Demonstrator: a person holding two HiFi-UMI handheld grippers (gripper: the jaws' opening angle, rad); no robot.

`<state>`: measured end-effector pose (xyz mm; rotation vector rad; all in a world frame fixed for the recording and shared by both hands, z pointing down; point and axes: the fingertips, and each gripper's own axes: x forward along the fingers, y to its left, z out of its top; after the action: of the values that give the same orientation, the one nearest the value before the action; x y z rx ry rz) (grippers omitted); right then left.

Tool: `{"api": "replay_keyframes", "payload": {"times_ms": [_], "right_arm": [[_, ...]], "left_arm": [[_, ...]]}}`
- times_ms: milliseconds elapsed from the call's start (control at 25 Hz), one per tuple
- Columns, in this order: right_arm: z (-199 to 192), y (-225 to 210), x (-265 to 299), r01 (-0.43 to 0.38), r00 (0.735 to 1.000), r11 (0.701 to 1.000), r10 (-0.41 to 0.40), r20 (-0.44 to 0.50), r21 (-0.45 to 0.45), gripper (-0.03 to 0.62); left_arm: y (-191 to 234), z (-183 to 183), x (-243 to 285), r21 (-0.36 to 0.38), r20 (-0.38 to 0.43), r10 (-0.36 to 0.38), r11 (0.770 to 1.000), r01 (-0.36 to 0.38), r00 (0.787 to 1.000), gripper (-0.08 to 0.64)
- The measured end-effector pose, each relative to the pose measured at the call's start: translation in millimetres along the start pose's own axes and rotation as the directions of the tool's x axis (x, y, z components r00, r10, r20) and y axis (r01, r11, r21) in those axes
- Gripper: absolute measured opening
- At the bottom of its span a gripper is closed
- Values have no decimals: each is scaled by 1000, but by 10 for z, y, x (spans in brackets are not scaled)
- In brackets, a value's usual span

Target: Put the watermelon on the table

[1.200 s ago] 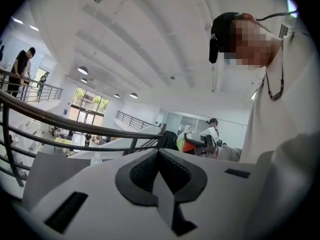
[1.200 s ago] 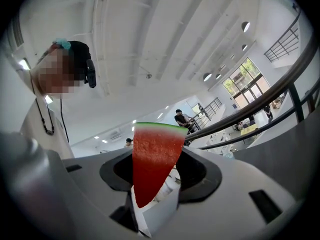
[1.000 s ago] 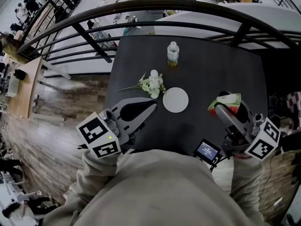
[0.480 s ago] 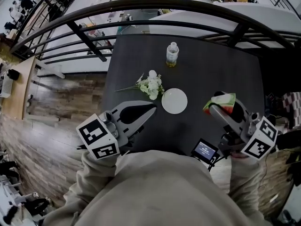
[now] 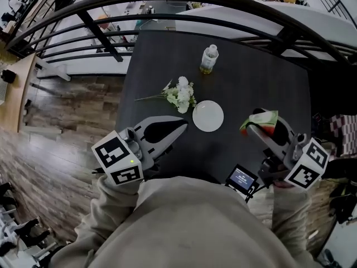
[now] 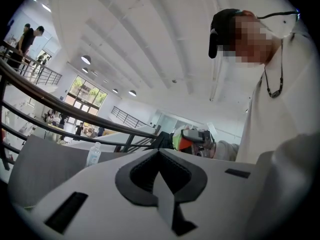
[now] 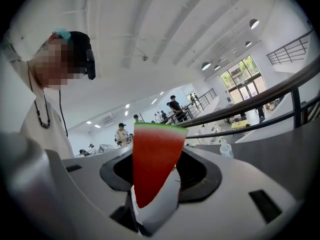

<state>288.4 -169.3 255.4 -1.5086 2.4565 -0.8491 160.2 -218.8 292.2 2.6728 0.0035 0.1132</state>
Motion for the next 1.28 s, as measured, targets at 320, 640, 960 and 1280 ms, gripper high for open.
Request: {"api": "replay_keyframes", "payload": {"times_ms": [320,640,960,1280], "right_arm": [[-17,-17,218,4,999,1000,-4,-37,2,213],[-191,-202,419,32,994,999,-30,-104,19,213],[-347,-369,506,57,988,998,-52,-144,30,213],[-519,-552,599,72,983,996,-62,-172,56,213]], "left_arm": [[130,-189,-118,-24,-30,34,999,-35,999,6],[293,-214,-248,-48,-23,65,997,-66,998,6],[343,-348,-284,-65,-51,44,997,-47,998,6],[412,-458,-394,-114,-51,75,990,-81,996,6]]}}
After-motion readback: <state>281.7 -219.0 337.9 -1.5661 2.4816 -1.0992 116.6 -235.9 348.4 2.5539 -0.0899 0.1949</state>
